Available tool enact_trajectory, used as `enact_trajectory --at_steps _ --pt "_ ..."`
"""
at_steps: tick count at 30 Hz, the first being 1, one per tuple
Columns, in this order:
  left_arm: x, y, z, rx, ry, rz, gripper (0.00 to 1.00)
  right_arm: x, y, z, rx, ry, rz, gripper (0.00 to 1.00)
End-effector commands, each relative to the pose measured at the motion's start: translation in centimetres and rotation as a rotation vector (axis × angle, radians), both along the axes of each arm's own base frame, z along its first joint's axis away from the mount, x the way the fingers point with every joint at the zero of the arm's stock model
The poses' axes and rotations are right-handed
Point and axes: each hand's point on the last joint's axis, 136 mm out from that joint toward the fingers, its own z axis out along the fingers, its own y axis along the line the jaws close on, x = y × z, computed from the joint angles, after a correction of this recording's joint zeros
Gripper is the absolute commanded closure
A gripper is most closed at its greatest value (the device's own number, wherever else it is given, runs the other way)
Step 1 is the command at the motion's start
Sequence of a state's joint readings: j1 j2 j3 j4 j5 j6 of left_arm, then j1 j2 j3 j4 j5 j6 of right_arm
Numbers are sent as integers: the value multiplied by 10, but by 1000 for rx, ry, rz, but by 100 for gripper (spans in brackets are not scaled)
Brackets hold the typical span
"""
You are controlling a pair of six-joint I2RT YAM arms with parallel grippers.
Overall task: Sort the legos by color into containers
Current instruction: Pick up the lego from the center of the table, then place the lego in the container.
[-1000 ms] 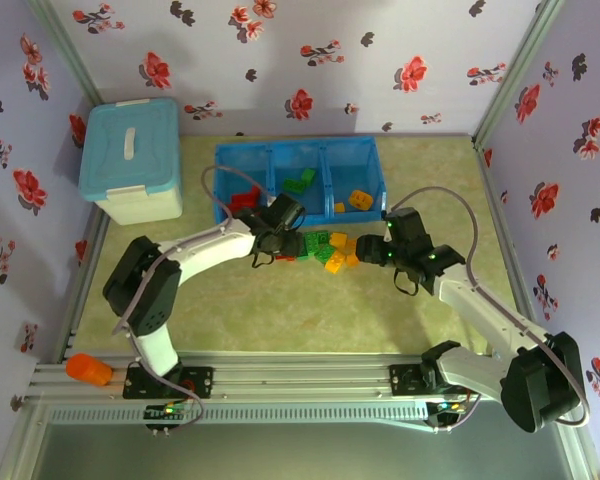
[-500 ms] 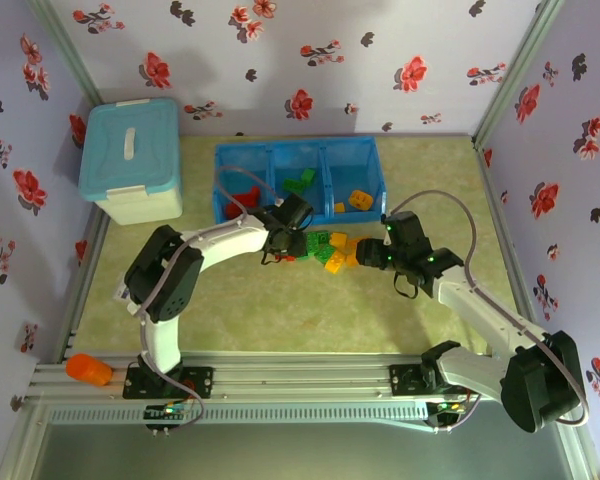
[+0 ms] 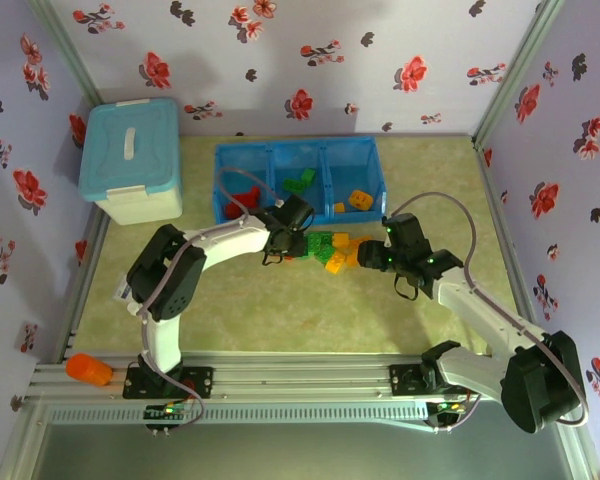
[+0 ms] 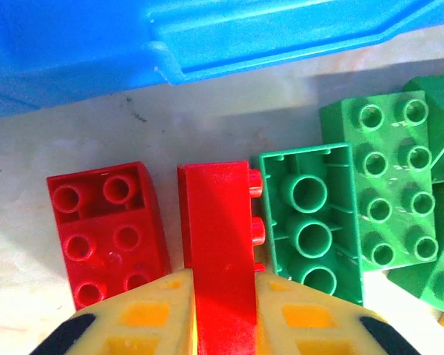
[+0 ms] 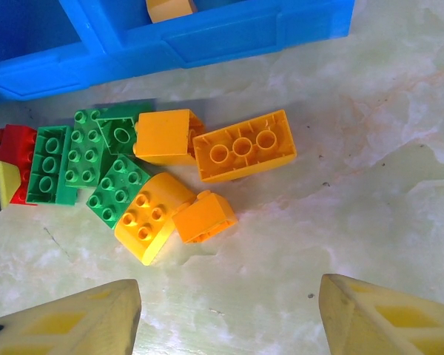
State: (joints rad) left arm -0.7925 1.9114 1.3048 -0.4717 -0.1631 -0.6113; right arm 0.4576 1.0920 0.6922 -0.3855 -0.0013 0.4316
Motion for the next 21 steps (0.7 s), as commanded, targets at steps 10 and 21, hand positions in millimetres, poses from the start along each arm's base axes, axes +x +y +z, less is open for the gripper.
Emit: enact_trajectory --at_steps 10,21 --pt "-23 26 58 -33 -88 23 80 -1 -2 3 18 -17 -30 36" --pt "18 81 122 -63 -214 101 81 -6 -3 2 31 -14 -34 37"
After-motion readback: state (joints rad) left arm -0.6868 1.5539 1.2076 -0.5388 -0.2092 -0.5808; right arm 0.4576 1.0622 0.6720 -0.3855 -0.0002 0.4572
